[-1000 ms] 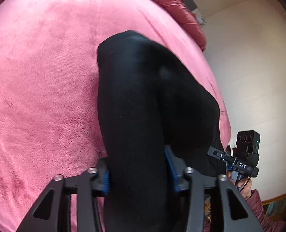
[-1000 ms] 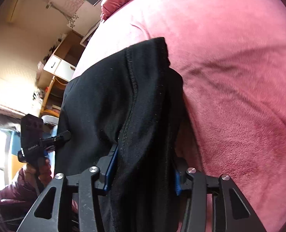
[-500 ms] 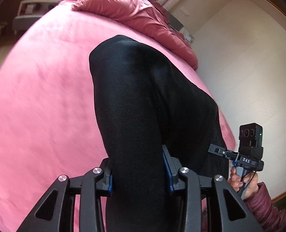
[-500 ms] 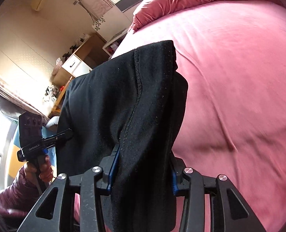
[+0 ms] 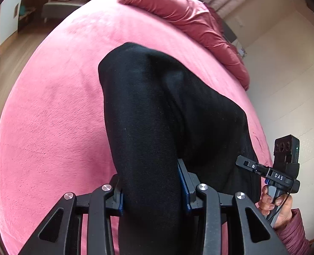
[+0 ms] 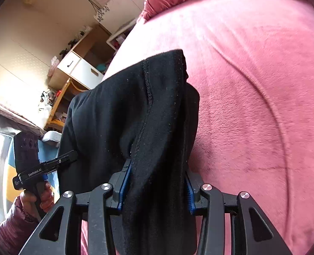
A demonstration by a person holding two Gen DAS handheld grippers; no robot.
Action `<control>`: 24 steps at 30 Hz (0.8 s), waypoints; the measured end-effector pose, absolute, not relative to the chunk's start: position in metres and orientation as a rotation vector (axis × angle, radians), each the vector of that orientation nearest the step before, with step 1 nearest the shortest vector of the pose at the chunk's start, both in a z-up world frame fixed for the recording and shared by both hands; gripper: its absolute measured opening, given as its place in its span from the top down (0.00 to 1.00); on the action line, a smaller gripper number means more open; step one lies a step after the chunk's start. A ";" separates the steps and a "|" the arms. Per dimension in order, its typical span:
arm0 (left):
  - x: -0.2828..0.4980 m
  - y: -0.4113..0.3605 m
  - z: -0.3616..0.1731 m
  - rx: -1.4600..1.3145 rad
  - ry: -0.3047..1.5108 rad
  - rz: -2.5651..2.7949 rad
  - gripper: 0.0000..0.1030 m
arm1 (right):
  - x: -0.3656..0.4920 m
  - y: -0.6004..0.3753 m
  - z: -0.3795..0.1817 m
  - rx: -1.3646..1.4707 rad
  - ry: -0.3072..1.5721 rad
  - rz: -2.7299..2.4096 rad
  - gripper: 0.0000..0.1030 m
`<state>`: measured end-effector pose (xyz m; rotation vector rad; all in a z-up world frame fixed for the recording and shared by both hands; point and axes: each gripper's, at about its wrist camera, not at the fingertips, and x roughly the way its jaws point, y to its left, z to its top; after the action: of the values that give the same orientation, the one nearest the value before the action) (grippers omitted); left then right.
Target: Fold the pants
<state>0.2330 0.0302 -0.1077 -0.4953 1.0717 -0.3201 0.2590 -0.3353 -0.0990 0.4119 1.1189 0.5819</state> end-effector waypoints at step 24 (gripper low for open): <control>0.190 0.026 -0.090 -0.241 0.996 -0.050 0.32 | 0.245 -0.332 -0.101 0.324 1.059 0.376 0.27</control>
<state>0.1902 0.0263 -0.0904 -0.2414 0.9959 -0.0500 0.2450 -0.3317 -0.1011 0.3241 1.0594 0.3757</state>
